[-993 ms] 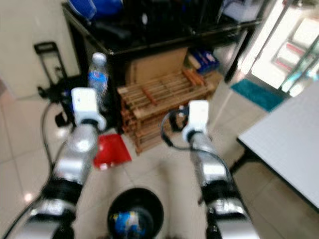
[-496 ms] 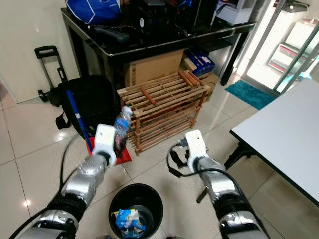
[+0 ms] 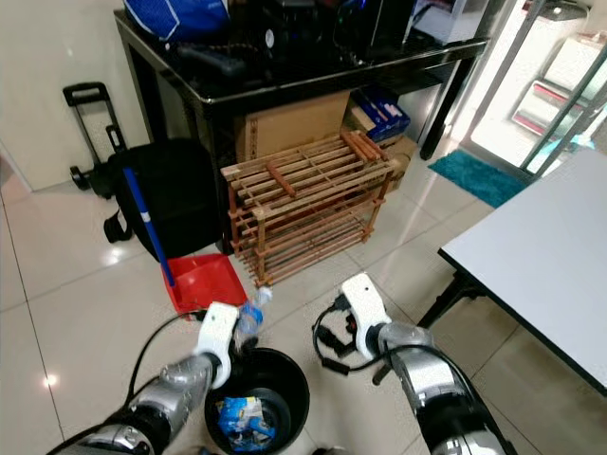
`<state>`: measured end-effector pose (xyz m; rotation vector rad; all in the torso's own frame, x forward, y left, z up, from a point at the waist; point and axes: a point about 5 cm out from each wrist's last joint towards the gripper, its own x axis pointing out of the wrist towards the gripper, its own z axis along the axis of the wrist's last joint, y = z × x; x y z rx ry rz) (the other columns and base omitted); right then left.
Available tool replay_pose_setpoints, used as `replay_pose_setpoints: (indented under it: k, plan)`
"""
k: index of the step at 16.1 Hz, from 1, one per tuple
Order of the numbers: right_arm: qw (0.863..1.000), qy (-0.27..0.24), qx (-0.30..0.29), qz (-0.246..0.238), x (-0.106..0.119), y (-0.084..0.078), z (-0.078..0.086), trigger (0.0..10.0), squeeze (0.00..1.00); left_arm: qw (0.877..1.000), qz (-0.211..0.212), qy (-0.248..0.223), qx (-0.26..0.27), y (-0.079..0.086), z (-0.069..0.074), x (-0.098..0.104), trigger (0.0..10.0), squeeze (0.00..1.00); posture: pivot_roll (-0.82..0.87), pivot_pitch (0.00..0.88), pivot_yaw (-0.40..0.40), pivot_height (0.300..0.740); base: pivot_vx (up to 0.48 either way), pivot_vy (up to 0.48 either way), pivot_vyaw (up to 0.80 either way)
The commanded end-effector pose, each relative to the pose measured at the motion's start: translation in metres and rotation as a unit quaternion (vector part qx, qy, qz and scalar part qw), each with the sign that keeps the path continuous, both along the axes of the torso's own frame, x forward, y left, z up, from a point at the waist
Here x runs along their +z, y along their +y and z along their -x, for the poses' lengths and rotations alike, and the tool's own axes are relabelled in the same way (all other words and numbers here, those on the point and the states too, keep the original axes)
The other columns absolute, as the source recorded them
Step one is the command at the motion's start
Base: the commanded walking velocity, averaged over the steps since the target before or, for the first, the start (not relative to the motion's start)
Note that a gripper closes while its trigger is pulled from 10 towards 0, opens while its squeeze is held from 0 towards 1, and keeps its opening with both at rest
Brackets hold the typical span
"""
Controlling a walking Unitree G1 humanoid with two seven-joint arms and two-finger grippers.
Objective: Picking trash to rubbish bin
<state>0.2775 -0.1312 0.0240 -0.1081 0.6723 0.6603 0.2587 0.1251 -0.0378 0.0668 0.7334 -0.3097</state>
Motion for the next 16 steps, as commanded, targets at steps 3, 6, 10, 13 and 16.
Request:
replay_pose_setpoints:
  k: [3,6,10,13,16]
  plan:
    - [1.0,0.0,0.019,0.006,0.005,-0.003,0.006,10.0,0.0,0.999,-0.008,0.029,-0.011,-0.006,0.013,-0.01,10.0,0.0,-0.04,0.107,-0.129,0.74,0.0,0.0,0.0]
    - [1.0,0.008,0.027,0.004,0.008,-0.001,0.012,10.0,0.0,0.998,-0.017,0.051,-0.014,-0.004,0.025,-0.019,10.0,0.0,-0.05,0.113,-0.131,0.74,0.0,0.0,0.0]
    - [1.0,0.01,0.027,0.003,0.011,0.001,0.015,10.0,0.0,0.997,-0.014,0.07,-0.017,-0.006,0.031,-0.024,10.0,0.0,-0.05,0.11,-0.127,0.74,0.0,0.0,0.0]
    - [1.0,0.01,0.025,0.002,0.012,0.002,0.015,10.0,0.0,0.997,-0.01,0.077,-0.022,-0.008,0.033,-0.025,10.0,1.0,-0.05,0.116,-0.125,0.74,0.0,0.0,0.0]
    - [1.0,0.01,0.026,0.001,0.014,0.003,0.015,10.0,0.0,0.997,-0.009,0.078,-0.023,-0.009,0.033,-0.025,10.0,1.0,-0.05,0.123,-0.122,0.74,0.0,0.0,0.0]
